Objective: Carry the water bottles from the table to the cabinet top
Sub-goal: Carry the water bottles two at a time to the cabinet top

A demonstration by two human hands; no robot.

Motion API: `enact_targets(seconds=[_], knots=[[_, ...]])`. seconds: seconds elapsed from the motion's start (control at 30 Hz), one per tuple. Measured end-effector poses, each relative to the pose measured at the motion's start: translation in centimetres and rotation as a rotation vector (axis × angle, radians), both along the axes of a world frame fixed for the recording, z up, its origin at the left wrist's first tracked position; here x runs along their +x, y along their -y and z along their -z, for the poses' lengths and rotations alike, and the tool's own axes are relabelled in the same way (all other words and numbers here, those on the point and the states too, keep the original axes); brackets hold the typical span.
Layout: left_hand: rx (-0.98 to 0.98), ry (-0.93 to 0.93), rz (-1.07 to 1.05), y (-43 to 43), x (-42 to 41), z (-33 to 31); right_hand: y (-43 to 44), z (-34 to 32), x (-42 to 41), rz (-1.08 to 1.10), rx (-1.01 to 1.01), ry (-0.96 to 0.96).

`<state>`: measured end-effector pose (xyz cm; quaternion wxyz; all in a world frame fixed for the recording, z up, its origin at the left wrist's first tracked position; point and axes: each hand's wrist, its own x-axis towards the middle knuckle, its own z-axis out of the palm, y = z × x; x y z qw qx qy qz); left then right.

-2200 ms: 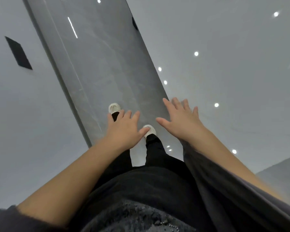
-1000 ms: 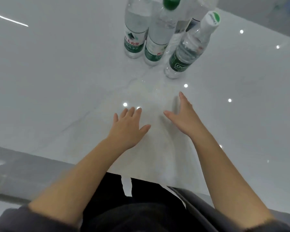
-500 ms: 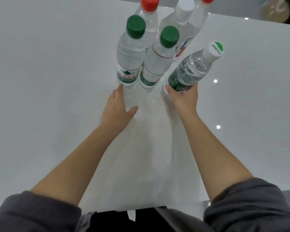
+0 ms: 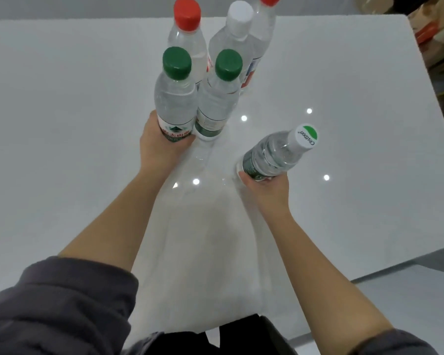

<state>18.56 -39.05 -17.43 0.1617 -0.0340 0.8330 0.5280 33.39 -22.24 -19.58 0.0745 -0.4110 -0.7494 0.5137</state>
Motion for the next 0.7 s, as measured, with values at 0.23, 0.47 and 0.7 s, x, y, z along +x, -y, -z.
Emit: enact_targets(seconds=[0.23, 0.47, 0.7], knots=[[-0.093, -0.002, 0.095, 1.0, 7.3, 0.3, 1.0, 0.1, 4.5, 0.006, -0.074, 0.034], [-0.134, 0.034, 0.356, -1.3, 16.7, 0.8, 1.1, -0.3, 13.8, 0.073, -0.055, 0.02], [-0.123, 0.061, 0.64, -7.1, 27.5, -0.3, -0.6, -0.7, 28.1, 0.305, -0.165, -0.013]])
